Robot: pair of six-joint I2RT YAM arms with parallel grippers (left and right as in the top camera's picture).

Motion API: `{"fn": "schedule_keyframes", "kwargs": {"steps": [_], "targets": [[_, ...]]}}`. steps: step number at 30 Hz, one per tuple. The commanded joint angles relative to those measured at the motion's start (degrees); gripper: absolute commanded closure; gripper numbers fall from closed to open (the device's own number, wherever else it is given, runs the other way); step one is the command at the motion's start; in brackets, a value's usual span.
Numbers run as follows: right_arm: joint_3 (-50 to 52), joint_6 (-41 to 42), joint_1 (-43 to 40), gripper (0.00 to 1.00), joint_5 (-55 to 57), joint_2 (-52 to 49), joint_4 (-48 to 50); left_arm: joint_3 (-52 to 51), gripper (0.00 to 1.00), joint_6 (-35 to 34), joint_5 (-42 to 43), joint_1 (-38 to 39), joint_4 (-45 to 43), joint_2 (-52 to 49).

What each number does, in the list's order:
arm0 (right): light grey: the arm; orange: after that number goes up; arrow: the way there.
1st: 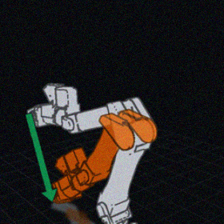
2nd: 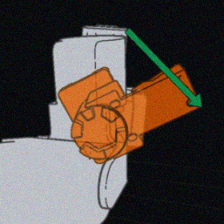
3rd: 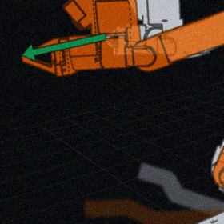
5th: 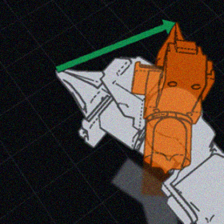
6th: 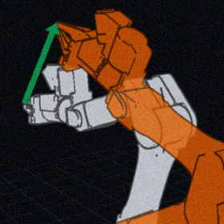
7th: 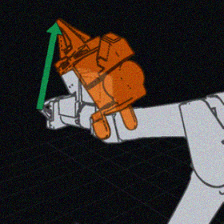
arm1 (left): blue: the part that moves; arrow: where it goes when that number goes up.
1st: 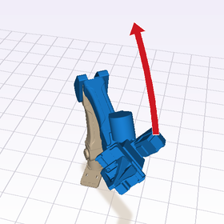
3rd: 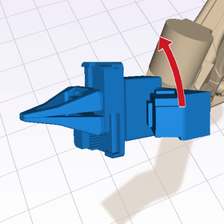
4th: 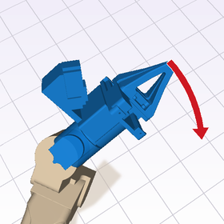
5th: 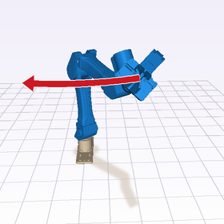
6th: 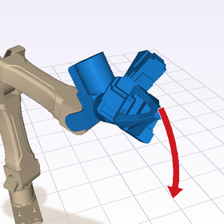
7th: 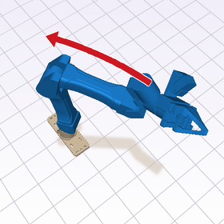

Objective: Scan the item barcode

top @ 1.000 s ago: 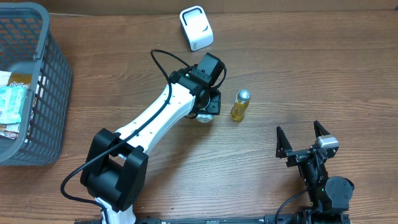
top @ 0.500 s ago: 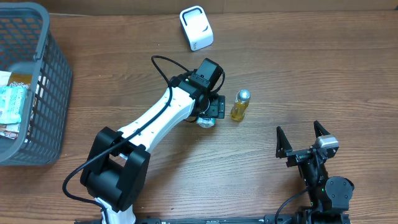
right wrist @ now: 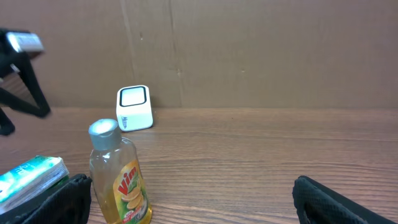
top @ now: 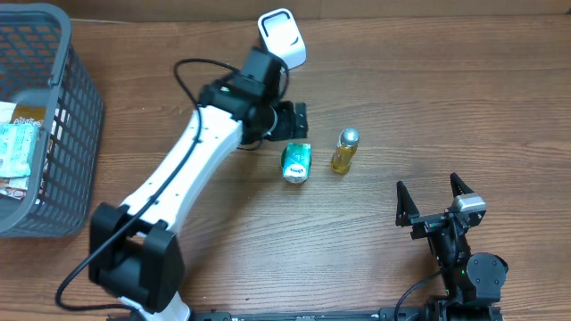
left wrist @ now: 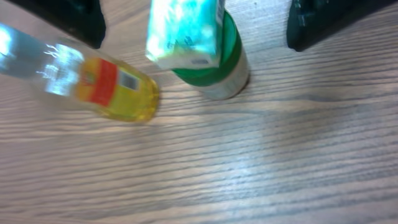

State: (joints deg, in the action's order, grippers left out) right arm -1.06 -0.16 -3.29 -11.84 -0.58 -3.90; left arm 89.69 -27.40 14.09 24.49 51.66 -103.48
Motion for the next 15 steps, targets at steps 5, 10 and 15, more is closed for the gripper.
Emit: {"fn": "schedule_keyframes", "kwargs": {"steps": [5,10,15], "targets": [[0.6,0.2,-0.2,0.0,-0.3,0.4,0.3,0.7,0.43,5.1,7.9,-0.5,4.4,-0.3],[0.6,0.2,-0.2,0.0,-0.3,0.4,0.3,-0.5,0.4,5.2,7.8,-0.5,6.3,-1.9],[0.6,0.2,-0.2,0.0,-0.3,0.4,0.3,-2.3,0.4,5.1,7.5,-0.5,6.3,-2.2]]}}
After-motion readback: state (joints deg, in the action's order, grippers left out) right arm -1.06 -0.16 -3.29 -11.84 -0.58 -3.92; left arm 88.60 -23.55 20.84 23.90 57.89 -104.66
